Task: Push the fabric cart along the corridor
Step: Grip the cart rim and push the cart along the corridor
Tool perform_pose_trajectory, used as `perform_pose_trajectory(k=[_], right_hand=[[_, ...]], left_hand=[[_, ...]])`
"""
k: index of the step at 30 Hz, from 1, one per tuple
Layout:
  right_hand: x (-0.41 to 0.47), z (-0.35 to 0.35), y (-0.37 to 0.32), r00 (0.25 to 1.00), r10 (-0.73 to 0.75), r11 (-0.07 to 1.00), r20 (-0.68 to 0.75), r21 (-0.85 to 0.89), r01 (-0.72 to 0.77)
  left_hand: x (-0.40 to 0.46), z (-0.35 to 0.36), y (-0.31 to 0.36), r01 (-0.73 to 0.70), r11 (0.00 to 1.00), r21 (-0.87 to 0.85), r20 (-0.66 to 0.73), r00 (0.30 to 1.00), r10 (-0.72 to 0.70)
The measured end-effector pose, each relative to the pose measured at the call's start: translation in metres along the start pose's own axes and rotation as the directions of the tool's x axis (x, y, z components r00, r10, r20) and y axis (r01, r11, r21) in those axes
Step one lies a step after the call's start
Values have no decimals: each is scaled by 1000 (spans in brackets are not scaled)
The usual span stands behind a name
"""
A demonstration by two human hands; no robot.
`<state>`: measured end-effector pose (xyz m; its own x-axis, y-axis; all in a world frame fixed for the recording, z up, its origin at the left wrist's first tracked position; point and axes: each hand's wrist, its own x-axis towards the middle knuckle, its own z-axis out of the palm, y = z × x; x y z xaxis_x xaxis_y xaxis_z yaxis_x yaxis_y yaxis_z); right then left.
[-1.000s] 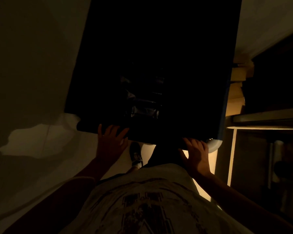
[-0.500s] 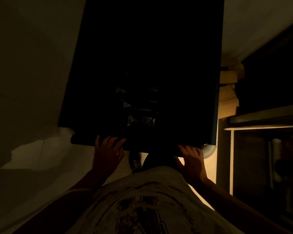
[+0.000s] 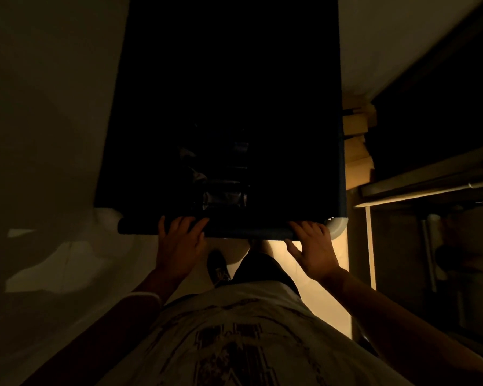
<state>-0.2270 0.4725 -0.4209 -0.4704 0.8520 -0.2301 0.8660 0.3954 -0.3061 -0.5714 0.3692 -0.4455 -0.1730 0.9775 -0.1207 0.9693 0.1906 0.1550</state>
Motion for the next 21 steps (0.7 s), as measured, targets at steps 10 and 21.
perform_pose_trajectory(k=[10,21], right_hand=[[-2,-14,-10,996,14,997,83,-79,-7],[-1,-11,-9,998,16,997,63,-74,-11]], left_hand=[[3,-5,-5,-77,996,36,11,997,77],[1,-16,-1,-56,998,38,35,998,55]])
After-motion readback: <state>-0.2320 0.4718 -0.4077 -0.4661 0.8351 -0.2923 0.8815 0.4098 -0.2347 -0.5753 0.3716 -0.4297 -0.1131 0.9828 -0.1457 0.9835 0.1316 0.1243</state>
